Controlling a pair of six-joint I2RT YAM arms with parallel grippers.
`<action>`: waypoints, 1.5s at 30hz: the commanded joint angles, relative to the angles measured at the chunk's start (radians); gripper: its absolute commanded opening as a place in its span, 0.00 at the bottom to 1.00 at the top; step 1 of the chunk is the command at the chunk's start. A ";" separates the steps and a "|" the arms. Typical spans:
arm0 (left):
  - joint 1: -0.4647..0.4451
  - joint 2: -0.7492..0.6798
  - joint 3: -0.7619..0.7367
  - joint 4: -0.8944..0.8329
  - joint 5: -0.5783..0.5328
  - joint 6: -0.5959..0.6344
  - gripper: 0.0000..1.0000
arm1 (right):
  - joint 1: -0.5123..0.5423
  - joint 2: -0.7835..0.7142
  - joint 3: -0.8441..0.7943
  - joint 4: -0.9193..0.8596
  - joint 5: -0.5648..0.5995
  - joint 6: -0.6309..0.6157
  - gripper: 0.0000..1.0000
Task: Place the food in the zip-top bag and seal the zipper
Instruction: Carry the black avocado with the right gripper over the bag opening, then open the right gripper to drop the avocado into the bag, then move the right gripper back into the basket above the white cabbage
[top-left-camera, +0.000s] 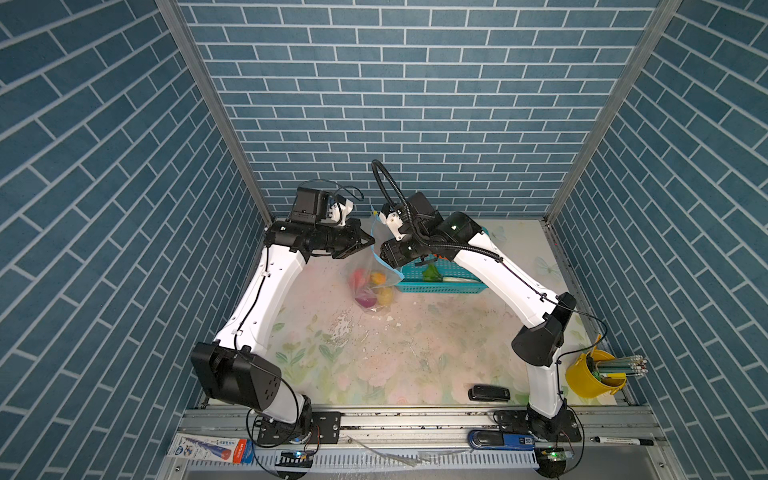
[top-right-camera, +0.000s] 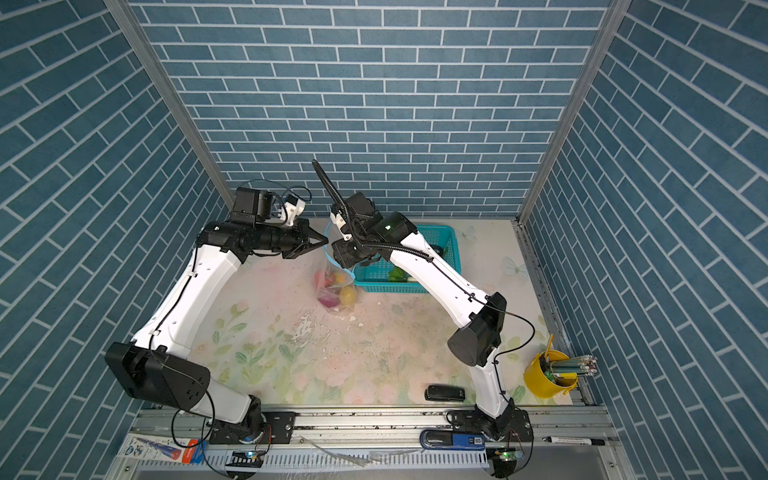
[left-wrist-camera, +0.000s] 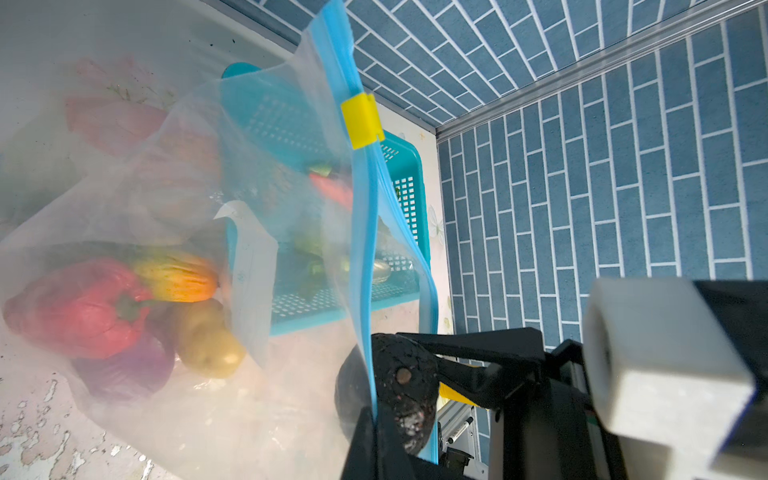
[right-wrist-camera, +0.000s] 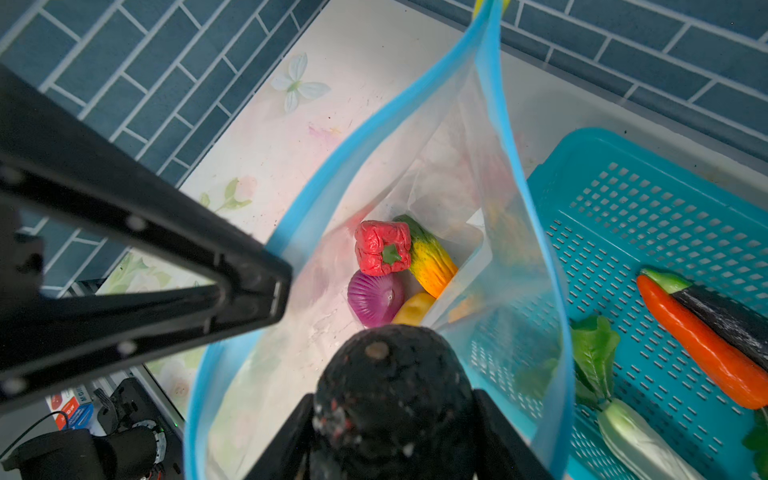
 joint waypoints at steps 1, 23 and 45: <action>-0.004 -0.017 -0.008 0.028 0.013 -0.001 0.00 | 0.006 0.023 0.046 -0.026 0.016 -0.043 0.53; -0.003 -0.020 0.001 0.012 0.004 0.013 0.00 | 0.005 -0.003 0.034 -0.013 0.026 -0.064 0.74; 0.003 -0.026 -0.007 0.008 -0.007 0.018 0.00 | -0.195 -0.237 -0.167 0.042 0.016 -0.118 0.72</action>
